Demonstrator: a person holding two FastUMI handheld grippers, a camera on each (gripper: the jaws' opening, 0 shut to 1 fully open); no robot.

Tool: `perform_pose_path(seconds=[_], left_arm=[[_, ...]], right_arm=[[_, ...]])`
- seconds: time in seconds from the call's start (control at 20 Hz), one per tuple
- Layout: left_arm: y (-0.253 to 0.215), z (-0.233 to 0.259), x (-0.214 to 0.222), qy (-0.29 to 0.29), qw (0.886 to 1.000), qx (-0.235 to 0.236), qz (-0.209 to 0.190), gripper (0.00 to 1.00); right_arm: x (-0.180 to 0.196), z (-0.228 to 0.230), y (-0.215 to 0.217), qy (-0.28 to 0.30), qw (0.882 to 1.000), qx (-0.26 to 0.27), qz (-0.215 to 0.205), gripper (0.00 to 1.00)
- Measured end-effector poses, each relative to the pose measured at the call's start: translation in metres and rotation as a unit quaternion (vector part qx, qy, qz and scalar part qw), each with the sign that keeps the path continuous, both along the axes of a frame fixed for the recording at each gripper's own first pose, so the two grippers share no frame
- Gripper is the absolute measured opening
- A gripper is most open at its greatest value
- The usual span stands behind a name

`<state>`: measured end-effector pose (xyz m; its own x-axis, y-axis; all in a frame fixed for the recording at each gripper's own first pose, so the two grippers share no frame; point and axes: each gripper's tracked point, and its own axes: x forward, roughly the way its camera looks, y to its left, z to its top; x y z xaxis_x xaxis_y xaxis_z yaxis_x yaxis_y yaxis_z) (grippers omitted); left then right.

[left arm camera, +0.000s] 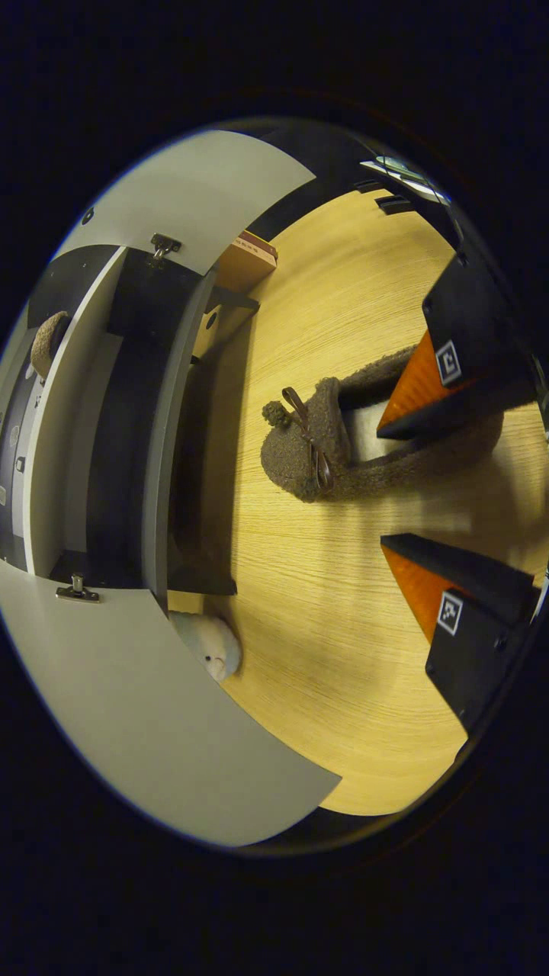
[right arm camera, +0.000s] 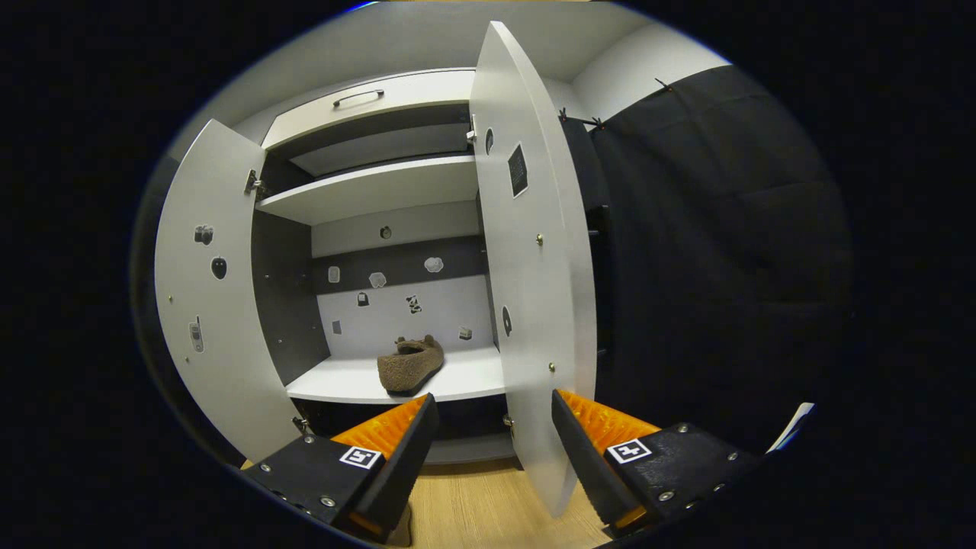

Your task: Grab one shoe with the right hand and put it into the shoe cabinet, grab the other shoe with the left hand and put it into the shoe cabinet; then close the right door with the right hand and the left door with the left hand.

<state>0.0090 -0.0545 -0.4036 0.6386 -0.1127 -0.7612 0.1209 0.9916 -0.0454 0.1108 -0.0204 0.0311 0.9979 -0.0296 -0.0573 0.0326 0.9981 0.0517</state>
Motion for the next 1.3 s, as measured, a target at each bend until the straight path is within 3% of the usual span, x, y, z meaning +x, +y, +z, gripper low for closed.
perform_pose_path(seconds=[0.05,0.1,0.2,0.3,0.5,0.8,1.05,1.3], left_arm=[[-0.01,-0.003,-0.002,0.008,1.0,-0.016,-0.003,0.72],[-0.011,-0.004,-0.001,0.017,1.0,-0.006,0.0,0.37],[-0.004,-0.007,0.001,0.028,0.999,0.016,-0.008,0.12],[-0.005,0.002,0.002,0.038,0.999,0.017,-0.009,0.07],[-0.003,0.031,0.007,0.042,0.999,-0.012,-0.009,0.07],[-0.005,0.114,-0.006,0.011,0.999,-0.033,-0.01,0.07],[-0.006,0.211,0.004,-0.058,0.997,-0.049,-0.013,0.07],[-0.018,0.303,0.041,-0.154,0.986,-0.059,-0.019,0.06]], right_arm=[[-0.002,0.001,-0.001,-0.002,1.0,-0.002,-0.001,0.92],[-0.003,0.002,-0.001,-0.005,1.0,-0.004,-0.001,0.92],[-0.004,0.004,0.001,-0.006,1.0,-0.003,0.003,0.92],[-0.006,0.003,0.003,-0.003,1.0,0.002,0.008,0.92],[-0.004,-0.001,0.013,0.003,1.0,0.011,0.02,0.92],[-0.002,0.0,0.034,-0.001,0.999,0.008,0.046,0.92],[-0.004,-0.006,0.054,0.001,0.997,0.005,0.073,0.92],[-0.011,-0.014,0.065,0.005,0.996,-0.012,0.087,0.92]])
